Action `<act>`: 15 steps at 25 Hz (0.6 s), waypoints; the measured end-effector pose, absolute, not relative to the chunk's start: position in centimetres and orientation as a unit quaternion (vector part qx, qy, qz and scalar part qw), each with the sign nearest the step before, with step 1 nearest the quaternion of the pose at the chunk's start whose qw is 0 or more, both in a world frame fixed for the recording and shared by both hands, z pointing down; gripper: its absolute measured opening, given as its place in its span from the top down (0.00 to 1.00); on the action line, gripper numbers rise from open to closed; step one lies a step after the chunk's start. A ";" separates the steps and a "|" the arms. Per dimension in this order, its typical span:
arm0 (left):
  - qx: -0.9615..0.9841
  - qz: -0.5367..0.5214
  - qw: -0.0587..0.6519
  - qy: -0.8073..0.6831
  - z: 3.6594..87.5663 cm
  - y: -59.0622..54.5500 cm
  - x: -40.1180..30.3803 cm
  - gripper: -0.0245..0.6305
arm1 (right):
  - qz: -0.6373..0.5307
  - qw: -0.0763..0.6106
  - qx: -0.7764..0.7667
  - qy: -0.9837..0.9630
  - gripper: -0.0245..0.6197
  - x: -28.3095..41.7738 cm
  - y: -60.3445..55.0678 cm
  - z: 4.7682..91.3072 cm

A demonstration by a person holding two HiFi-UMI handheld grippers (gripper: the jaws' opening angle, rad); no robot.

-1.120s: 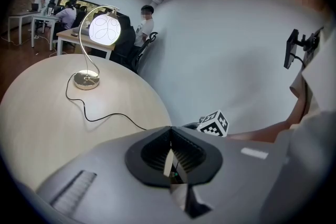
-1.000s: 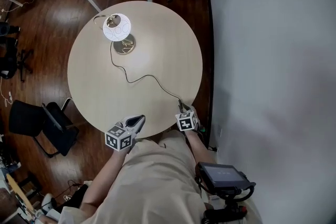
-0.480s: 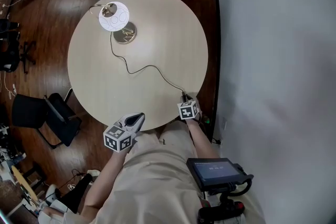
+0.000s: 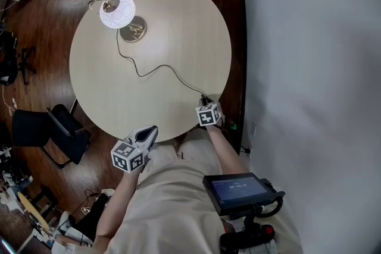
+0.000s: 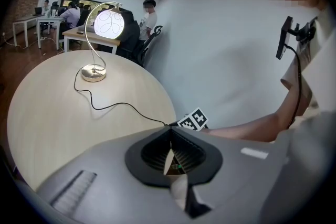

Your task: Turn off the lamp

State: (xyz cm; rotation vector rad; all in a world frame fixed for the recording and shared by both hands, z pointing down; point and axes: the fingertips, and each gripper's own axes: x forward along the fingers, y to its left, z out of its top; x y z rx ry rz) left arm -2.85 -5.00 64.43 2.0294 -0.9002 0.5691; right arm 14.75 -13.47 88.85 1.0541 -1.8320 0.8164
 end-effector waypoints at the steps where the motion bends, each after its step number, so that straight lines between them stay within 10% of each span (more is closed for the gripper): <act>1: 0.807 0.227 0.411 -0.358 64.5 -5.0 -2.9 0.99 | 0.326 0.423 0.422 -0.733 0.82 14.6 -13.5 88.9; 15: 0.804 0.240 0.412 -0.354 64.3 -4.3 -2.1 0.99 | 0.331 0.418 0.433 -0.727 0.82 14.9 -14.0 88.9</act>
